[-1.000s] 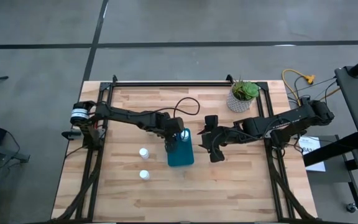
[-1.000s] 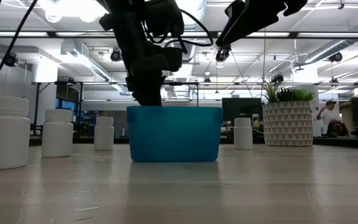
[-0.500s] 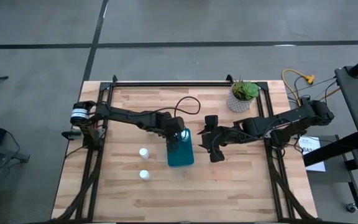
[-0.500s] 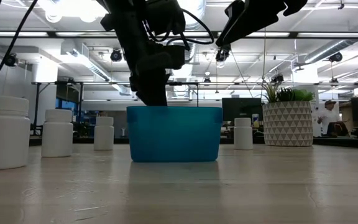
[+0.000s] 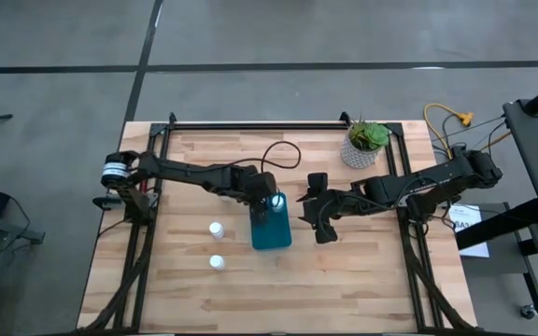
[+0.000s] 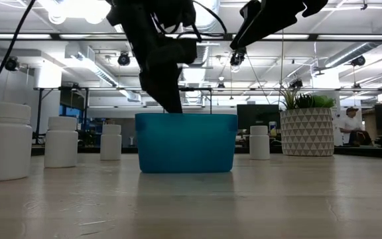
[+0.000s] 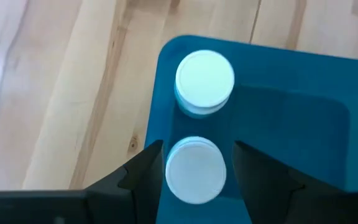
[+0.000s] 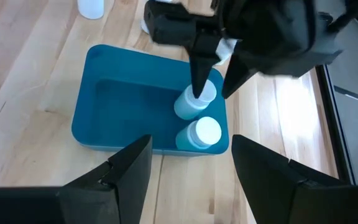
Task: Pick and place pill bottles into a basket
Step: Put the white pill bottle into the blue bin
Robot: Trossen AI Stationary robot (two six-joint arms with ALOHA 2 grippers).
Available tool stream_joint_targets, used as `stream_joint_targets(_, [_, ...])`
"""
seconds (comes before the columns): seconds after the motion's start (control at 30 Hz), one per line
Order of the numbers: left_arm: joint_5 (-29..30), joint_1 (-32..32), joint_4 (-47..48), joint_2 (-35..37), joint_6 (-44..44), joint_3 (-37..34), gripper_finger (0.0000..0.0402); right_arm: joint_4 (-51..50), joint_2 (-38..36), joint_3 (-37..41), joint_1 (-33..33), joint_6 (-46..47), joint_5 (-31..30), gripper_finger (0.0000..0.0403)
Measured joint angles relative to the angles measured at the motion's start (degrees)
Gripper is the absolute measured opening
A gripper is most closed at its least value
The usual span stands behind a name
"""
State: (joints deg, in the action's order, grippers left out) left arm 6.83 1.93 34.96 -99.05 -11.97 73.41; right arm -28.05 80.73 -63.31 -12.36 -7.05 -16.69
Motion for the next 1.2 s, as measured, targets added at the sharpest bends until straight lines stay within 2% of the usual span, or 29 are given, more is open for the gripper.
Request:
stream_joint_targets(0.47, [1.2,-0.7,1.2,7.9,-1.1,-1.9,0.0173,-0.1,0.0,0.0,0.0,0.0,0.0,0.0215])
stream_joint_targets(0.83, [1.2,-5.2,1.6,13.7,-1.2,-4.3,0.0173,-0.3,0.0,0.0,0.0,-0.3,0.0,0.0215])
stream_joint_targets(1.07, [3.2,-9.9,0.8,19.6,-1.2,-9.6,0.0173,-0.8,0.0,0.1,0.0,-0.5,-0.3,0.0215])
stream_joint_targets(1.2, [5.4,-11.8,-5.7,23.7,-1.2,-13.7,0.0173,-1.1,0.0,0.7,0.0,-1.2,-3.1,0.0215])
